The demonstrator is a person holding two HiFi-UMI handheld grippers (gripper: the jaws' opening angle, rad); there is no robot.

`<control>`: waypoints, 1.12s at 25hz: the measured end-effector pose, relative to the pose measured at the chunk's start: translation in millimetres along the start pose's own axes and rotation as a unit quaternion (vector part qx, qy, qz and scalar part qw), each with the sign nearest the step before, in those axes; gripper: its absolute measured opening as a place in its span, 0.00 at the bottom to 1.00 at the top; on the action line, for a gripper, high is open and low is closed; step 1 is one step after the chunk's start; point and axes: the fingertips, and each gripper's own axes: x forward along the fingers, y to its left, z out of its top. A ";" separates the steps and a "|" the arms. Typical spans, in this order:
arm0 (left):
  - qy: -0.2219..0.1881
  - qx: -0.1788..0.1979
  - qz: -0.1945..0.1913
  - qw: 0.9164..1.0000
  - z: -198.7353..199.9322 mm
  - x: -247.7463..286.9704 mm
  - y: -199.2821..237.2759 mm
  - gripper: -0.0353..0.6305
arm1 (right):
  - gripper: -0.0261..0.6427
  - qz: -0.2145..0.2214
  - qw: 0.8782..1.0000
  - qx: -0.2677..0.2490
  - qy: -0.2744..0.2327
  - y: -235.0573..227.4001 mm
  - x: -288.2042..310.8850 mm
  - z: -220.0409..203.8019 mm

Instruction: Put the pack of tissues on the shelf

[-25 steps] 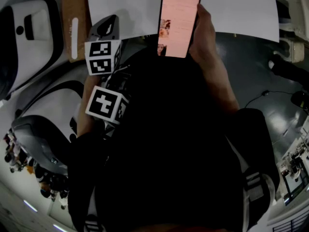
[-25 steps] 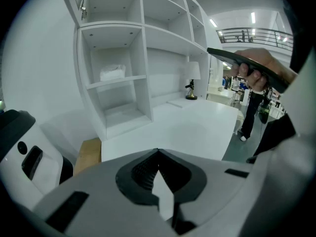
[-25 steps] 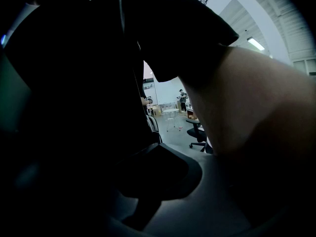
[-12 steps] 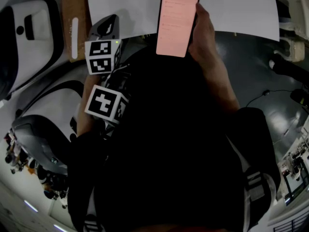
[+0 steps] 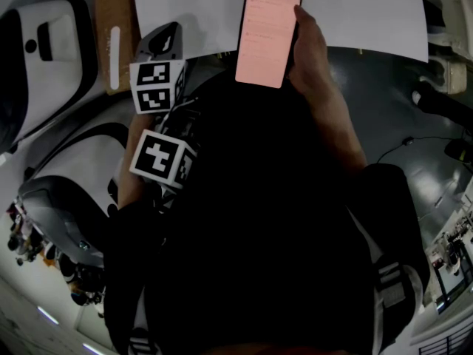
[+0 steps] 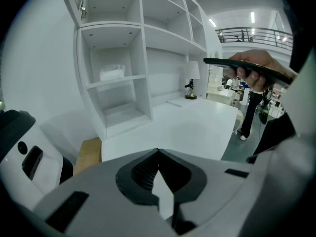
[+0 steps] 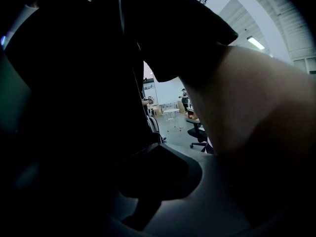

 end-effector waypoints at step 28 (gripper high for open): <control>0.000 -0.004 -0.001 1.000 -2.5 -1.9 -3.6 0.07 | 0.06 0.000 1.000 0.003 0.000 0.9 4.2 0.9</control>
